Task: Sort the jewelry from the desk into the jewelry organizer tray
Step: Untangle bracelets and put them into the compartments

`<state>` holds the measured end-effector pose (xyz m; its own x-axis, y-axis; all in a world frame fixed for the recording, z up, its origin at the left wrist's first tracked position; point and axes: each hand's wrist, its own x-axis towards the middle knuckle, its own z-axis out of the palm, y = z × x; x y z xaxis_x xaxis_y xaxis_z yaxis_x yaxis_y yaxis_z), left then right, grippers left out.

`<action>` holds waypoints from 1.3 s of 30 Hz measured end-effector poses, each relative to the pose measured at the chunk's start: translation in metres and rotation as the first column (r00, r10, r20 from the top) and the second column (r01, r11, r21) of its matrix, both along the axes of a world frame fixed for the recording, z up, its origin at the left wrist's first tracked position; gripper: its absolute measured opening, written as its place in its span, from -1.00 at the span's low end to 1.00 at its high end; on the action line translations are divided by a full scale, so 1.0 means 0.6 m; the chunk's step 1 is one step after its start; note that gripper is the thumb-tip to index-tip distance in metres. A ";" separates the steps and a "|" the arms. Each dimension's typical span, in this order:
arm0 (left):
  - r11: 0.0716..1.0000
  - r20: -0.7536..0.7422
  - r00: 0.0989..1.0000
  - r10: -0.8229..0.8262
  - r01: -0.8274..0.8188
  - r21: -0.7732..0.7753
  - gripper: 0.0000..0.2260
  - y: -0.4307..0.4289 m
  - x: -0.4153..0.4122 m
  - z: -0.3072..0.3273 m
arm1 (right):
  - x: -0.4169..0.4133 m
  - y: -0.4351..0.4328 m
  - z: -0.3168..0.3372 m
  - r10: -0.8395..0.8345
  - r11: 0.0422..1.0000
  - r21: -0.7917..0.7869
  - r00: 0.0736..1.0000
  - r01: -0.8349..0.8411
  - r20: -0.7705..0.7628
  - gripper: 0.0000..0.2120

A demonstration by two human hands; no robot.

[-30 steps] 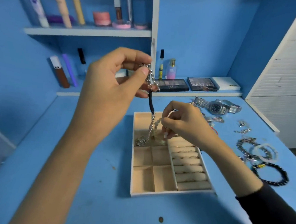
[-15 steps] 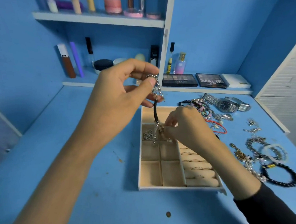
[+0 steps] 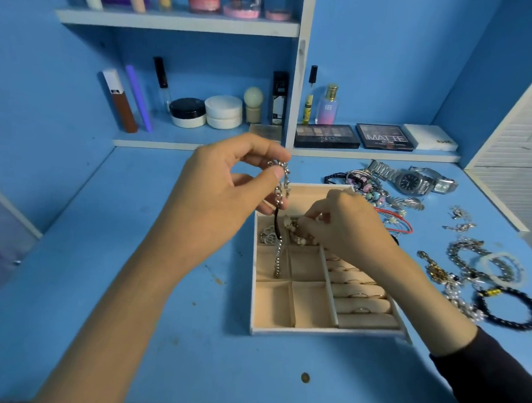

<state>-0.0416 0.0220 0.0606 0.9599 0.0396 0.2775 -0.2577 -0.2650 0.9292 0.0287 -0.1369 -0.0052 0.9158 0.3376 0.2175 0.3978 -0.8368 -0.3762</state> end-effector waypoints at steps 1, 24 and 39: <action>1.000 -0.015 1.000 -0.002 0.003 0.017 -0.86 0.000 0.001 -0.006 | -0.001 -0.001 0.001 0.002 1.000 0.028 1.000 -0.002 0.004 -0.86; 0.872 -0.253 0.968 0.007 0.118 0.476 -0.88 -0.005 0.001 -0.089 | -0.016 -0.029 0.022 0.098 0.985 0.147 0.995 -0.093 -0.021 -0.88; 0.629 -0.081 0.995 0.066 0.022 0.777 -0.87 -0.005 0.018 -0.110 | -0.018 -0.053 0.009 0.035 0.950 0.310 0.998 -0.049 0.051 -0.92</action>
<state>-0.0310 0.0188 -0.0056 0.9839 -0.1269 0.1261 -0.1672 -0.9033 0.3951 0.0181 -0.1687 0.0000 0.8893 0.2845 0.3580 0.4522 -0.6637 -0.5959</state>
